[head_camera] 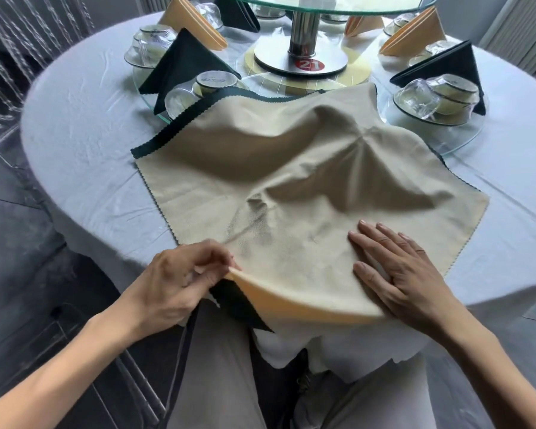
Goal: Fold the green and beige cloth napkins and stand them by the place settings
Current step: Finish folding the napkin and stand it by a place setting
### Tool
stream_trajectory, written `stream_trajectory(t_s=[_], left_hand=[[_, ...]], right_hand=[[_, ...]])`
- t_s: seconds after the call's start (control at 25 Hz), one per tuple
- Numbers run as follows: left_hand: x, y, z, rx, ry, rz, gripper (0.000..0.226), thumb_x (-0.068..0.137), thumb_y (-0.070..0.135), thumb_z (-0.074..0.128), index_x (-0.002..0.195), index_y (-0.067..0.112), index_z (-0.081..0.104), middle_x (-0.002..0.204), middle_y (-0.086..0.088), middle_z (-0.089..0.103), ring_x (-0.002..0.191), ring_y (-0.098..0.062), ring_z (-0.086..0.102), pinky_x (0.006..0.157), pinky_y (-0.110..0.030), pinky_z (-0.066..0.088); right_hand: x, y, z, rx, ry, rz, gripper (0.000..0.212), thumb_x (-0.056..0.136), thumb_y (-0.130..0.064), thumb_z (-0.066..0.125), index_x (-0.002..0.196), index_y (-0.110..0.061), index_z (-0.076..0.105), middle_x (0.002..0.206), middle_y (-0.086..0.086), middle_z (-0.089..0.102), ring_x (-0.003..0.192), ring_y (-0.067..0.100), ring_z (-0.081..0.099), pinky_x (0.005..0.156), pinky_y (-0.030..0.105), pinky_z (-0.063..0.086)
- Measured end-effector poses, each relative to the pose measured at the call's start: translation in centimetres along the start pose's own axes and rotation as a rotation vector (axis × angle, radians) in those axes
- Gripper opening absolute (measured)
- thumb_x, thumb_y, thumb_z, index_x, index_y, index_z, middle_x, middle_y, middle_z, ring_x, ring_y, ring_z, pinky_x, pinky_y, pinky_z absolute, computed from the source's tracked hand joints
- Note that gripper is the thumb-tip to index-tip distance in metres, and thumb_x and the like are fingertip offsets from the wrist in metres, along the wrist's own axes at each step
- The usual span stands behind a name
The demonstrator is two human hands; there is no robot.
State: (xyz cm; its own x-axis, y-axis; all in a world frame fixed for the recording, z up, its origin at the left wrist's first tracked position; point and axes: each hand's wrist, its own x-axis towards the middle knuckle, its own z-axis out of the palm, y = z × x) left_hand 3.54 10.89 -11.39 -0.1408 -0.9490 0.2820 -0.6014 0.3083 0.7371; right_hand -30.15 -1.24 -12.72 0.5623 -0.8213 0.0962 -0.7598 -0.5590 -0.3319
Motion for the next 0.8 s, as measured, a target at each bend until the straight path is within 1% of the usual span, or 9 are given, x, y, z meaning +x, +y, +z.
stream_trajectory(t_s=[0.08,0.16,0.24,0.32,0.36,0.44,0.56,0.68,0.8], left_hand=[[1.0,0.9,0.3,-0.074,0.140,-0.115,0.016,0.098,0.044,0.053,0.096,0.029,0.058,0.084,0.011,0.072,0.077,-0.003,0.069,0.067,-0.013,0.051],[2.8,1.8,0.3,-0.192,0.252,-0.197,0.011,0.095,0.032,0.055,0.096,0.021,0.056,0.083,0.007,0.074,0.076,-0.005,0.071,0.067,-0.014,0.053],[4.7,2.6,0.0,-0.361,0.349,-0.229,0.004,0.094,0.019,0.054,0.095,0.016,0.055,0.084,-0.006,0.074,0.075,-0.013,0.074,0.068,-0.020,0.058],[6.1,3.3,-0.4,-0.423,0.399,-0.214,0.004,0.095,0.012,0.055,0.096,0.016,0.055,0.083,-0.012,0.072,0.074,-0.018,0.074,0.066,-0.025,0.060],[6.6,3.2,-0.6,-0.387,0.371,-0.186,0.009,0.094,0.010,0.058,0.098,0.017,0.056,0.084,-0.011,0.072,0.073,-0.017,0.073,0.065,-0.024,0.059],[6.9,2.4,-1.0,-0.200,0.159,-0.151,0.030,0.086,-0.001,0.069,0.102,0.023,0.061,0.088,-0.001,0.072,0.075,-0.008,0.068,0.066,-0.020,0.053],[6.8,1.6,-1.0,-0.015,-0.137,-0.142,0.042,0.079,-0.009,0.069,0.093,0.030,0.075,0.086,0.009,0.074,0.080,-0.008,0.068,0.068,-0.020,0.049],[5.9,2.9,-1.5,-0.004,-0.144,-0.137,0.042,0.080,-0.009,0.067,0.088,0.031,0.076,0.082,0.010,0.074,0.078,-0.008,0.069,0.065,-0.021,0.052],[4.4,6.0,-2.7,-0.082,-0.286,-0.123,0.031,0.069,0.016,0.063,0.089,0.036,0.075,0.080,0.007,0.074,0.073,-0.010,0.068,0.058,-0.026,0.052]], right_hand=[[-0.5,-0.5,-0.9,0.188,0.057,-0.027,0.057,0.090,-0.061,0.038,0.139,-0.035,0.049,0.152,-0.016,0.039,0.144,0.005,0.026,0.118,0.029,0.020],[-1.5,-0.7,-2.0,0.346,0.077,-0.103,0.054,0.088,-0.053,0.054,0.136,-0.030,0.054,0.145,-0.018,0.047,0.140,0.007,0.035,0.114,0.026,0.028],[-2.4,-0.2,-2.4,0.315,0.086,-0.178,0.054,0.084,-0.042,0.062,0.136,-0.027,0.055,0.142,-0.017,0.050,0.138,0.010,0.040,0.112,0.027,0.032],[-2.6,1.1,-2.4,0.245,0.160,-0.165,0.047,0.083,-0.029,0.056,0.130,-0.029,0.059,0.134,-0.018,0.057,0.129,0.009,0.050,0.105,0.030,0.040],[-2.6,1.6,-2.5,0.235,0.215,-0.130,0.042,0.084,-0.026,0.054,0.125,-0.032,0.062,0.127,-0.018,0.061,0.120,0.008,0.057,0.097,0.030,0.045],[-2.1,2.3,-2.7,0.254,0.305,-0.054,0.034,0.086,-0.021,0.058,0.116,-0.036,0.066,0.109,-0.016,0.069,0.096,0.010,0.066,0.079,0.030,0.051],[-1.3,2.6,-3.3,0.261,0.305,-0.051,0.022,0.091,-0.026,0.057,0.108,-0.033,0.069,0.090,-0.010,0.072,0.076,0.010,0.066,0.063,0.034,0.052],[-1.9,2.7,-5.1,0.272,0.171,-0.085,0.019,0.093,-0.021,0.059,0.101,-0.037,0.064,0.081,-0.012,0.069,0.073,0.009,0.064,0.060,0.033,0.049],[-4.2,2.8,-8.4,0.395,-0.064,-0.096,0.016,0.092,-0.022,0.058,0.098,-0.031,0.069,0.085,-0.004,0.072,0.078,0.018,0.067,0.065,0.038,0.049]])
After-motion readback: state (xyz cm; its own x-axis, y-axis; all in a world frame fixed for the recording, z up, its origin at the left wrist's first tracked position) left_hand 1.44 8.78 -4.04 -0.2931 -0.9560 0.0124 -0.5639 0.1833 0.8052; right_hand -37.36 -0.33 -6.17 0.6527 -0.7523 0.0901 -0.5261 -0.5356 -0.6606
